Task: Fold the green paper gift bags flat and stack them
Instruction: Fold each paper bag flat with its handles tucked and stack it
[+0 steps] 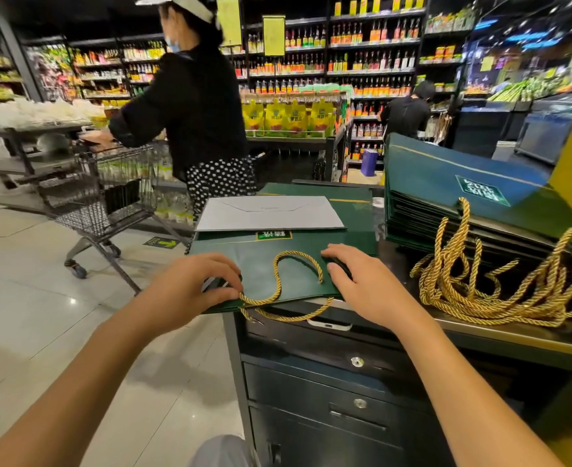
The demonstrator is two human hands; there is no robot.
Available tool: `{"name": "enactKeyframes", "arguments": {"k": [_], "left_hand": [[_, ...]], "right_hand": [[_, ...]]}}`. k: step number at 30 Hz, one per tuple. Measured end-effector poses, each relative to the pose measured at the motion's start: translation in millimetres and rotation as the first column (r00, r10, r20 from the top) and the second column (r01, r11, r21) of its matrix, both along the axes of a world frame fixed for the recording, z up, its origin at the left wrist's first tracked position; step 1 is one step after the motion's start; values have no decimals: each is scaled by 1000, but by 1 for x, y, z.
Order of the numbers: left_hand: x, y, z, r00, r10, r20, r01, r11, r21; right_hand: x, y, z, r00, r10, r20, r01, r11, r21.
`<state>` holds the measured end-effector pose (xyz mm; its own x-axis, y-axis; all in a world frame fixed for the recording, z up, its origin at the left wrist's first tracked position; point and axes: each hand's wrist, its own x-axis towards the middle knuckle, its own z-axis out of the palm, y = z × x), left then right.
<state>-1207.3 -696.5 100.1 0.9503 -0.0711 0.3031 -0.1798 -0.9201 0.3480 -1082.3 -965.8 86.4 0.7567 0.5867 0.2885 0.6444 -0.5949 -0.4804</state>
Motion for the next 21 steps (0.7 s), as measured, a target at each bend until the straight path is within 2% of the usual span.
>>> {"name": "enactKeyframes", "arguments": {"k": [3, 6, 9, 13, 15, 17, 19, 21], "left_hand": [[4, -4, -9, 999, 5, 48, -3, 1000, -30], [1, -10, -13, 995, 79, 68, -56, 956, -289], [-3, -10, -11, 991, 127, 29, -80, 769, -634], [-2, -14, -1, 995, 94, -10, -49, 422, -905], [-2, -14, 4, 996, 83, 23, -3, 307, -952], [-1, -7, 5, 997, 49, 62, 47, 264, -963], [-1, -2, 2, 996, 27, 82, 73, 245, -967], [-2, 0, -2, 998, 9, 66, 61, 280, -958]], "right_hand": [[0, 0, -1, 1000, -1, 1, 1, 1000, -1], [0, 0, 0, 1000, -2, -2, 2, 1000, -4], [0, 0, 0, 1000, -2, -5, 2, 1000, -7], [0, 0, 0, 1000, -2, -10, 2, 1000, -5], [0, 0, 0, 1000, -2, -12, 2, 1000, -2], [0, 0, 1, 1000, 0, -17, 0, 1000, -1], [0, 0, 0, 1000, 1, -20, -1, 1000, -2], [1, -1, 1, 1000, -1, -22, 1, 1000, -2]]}}
